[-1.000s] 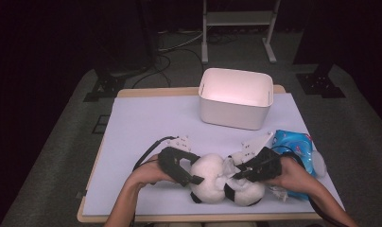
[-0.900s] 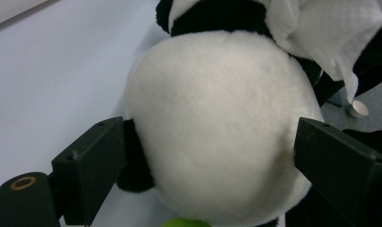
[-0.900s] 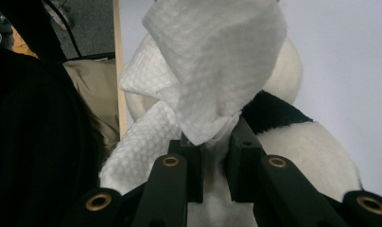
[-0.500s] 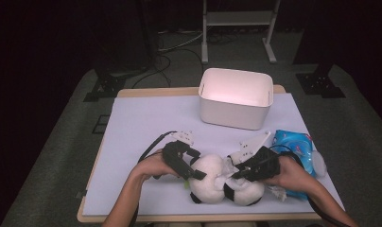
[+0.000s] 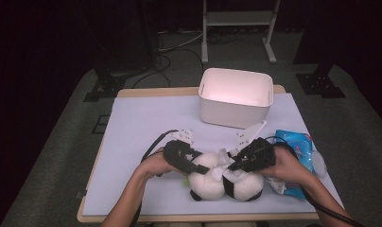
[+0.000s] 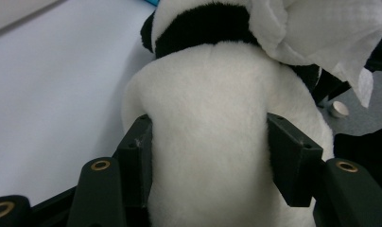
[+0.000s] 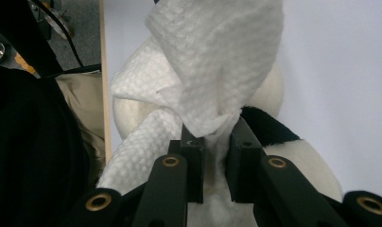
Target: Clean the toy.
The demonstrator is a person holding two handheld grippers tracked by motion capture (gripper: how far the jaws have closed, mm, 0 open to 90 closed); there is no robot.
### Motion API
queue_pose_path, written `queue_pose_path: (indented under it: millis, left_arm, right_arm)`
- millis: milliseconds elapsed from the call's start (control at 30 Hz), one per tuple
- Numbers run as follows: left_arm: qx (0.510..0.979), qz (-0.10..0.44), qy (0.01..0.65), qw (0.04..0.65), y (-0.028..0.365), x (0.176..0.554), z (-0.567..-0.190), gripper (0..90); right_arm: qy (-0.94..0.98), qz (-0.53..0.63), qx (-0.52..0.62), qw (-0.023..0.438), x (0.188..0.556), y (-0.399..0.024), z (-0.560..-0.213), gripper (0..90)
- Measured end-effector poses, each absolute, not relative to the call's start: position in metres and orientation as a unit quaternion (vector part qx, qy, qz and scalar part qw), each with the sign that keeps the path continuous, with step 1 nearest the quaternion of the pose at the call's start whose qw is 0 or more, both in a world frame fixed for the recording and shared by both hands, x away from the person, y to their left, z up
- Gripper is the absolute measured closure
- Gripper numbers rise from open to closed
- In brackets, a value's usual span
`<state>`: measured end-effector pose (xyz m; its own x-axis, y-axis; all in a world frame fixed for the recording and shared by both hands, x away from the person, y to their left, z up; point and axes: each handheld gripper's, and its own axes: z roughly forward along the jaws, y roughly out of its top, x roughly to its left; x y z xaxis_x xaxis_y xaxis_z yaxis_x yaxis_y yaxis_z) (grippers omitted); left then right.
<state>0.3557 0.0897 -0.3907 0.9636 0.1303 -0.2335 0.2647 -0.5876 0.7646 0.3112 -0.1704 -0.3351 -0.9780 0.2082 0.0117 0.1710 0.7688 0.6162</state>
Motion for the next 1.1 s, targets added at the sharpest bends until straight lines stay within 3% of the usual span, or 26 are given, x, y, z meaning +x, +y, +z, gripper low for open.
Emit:
queue_pose_path:
  millis: [333, 500, 633, 933, 1100]
  left_arm:
    - [0.889, -0.006, 0.115, 0.444, 0.102, 0.365, -0.369, 41.7]
    - [0.892, 0.008, 0.103, 0.440, 0.104, 0.360, -0.364, 41.3]
    - [0.897, 0.004, 0.104, 0.429, 0.101, 0.355, -0.371, 38.8]
    - [0.895, -0.017, 0.122, 0.429, 0.107, 0.349, -0.379, 24.5]
    - [0.894, -0.027, 0.136, 0.425, 0.107, 0.355, -0.379, 9.3]
  right_arm:
    - [0.931, 0.343, 0.117, 0.033, 0.339, -0.161, -0.326, 79.0]
    - [0.926, 0.347, 0.139, 0.047, 0.354, -0.162, -0.317, 79.1]
    - [0.932, 0.333, 0.140, 0.032, 0.356, -0.163, -0.325, 78.9]
    - [0.936, 0.331, 0.111, 0.046, 0.335, -0.159, -0.336, 78.8]
    - [0.935, 0.337, 0.100, 0.049, 0.327, -0.160, -0.337, 78.8]
